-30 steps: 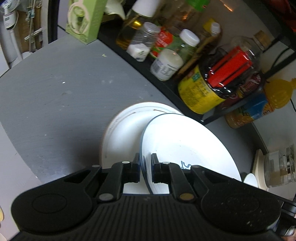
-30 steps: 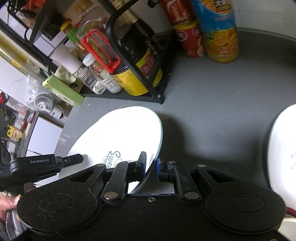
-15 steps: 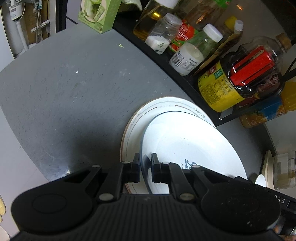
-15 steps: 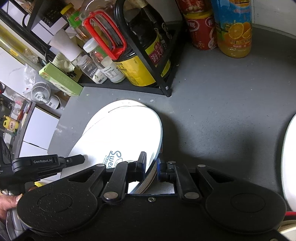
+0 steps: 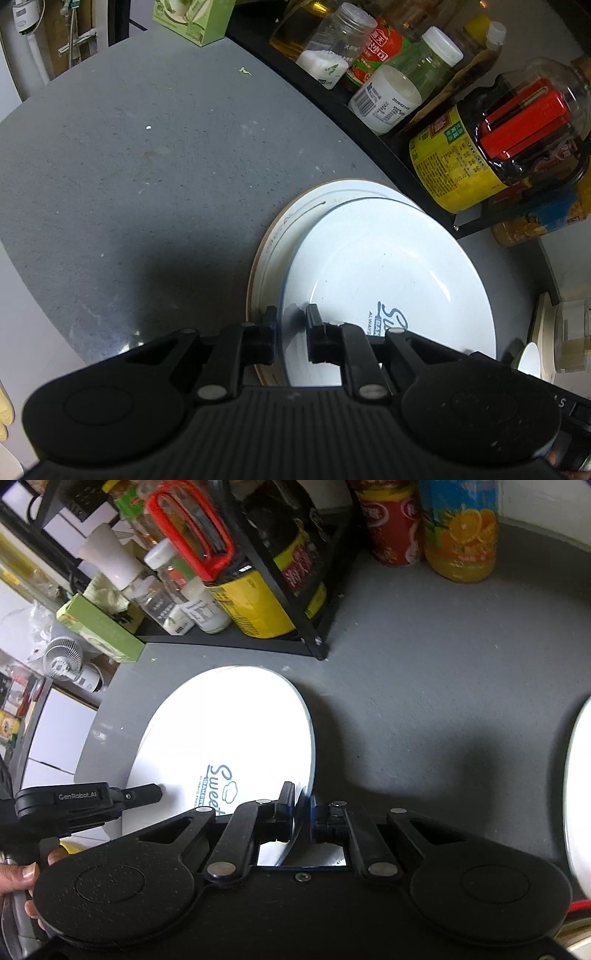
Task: Organize plates and bowls
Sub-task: 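Lower the 'Sweet' plate onto the flower-pattern plate with both grippers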
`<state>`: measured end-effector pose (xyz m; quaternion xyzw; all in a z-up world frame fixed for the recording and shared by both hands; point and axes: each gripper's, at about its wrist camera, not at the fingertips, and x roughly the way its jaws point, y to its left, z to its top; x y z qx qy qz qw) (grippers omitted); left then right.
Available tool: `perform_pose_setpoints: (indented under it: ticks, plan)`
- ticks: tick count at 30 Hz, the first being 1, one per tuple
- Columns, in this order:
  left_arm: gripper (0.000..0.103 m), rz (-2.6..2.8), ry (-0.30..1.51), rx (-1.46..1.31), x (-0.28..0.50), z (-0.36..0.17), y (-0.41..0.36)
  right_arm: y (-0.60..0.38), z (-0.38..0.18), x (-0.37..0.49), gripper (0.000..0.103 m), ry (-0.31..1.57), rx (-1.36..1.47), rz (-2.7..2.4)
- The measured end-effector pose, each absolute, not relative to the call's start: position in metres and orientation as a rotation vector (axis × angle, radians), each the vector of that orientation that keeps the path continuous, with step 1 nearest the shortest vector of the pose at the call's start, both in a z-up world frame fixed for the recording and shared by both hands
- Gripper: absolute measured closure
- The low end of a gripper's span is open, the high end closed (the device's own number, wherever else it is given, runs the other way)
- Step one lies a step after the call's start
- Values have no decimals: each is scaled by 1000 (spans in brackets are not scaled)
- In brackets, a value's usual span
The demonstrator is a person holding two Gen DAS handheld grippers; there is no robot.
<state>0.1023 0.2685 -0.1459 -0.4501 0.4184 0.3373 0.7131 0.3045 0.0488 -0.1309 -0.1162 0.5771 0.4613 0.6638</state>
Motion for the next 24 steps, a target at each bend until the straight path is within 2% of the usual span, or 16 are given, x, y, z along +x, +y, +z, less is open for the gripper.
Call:
perform_pose_setpoints:
  ticks: [11, 14, 18, 24]
  plan:
    - [89, 750, 954, -882, 108, -124, 278, 54, -132, 303, 96, 1290, -268, 1023]
    - [81, 772, 939, -842, 107, -116, 282, 56, -134, 302, 95, 1294, -267, 1018]
    - [67, 798, 929, -809, 108, -113, 288, 58, -135, 302, 95, 1295, -273, 1011]
    - [66, 802, 960, -824, 110, -129, 292, 63, -137, 298, 94, 1282, -311, 1009]
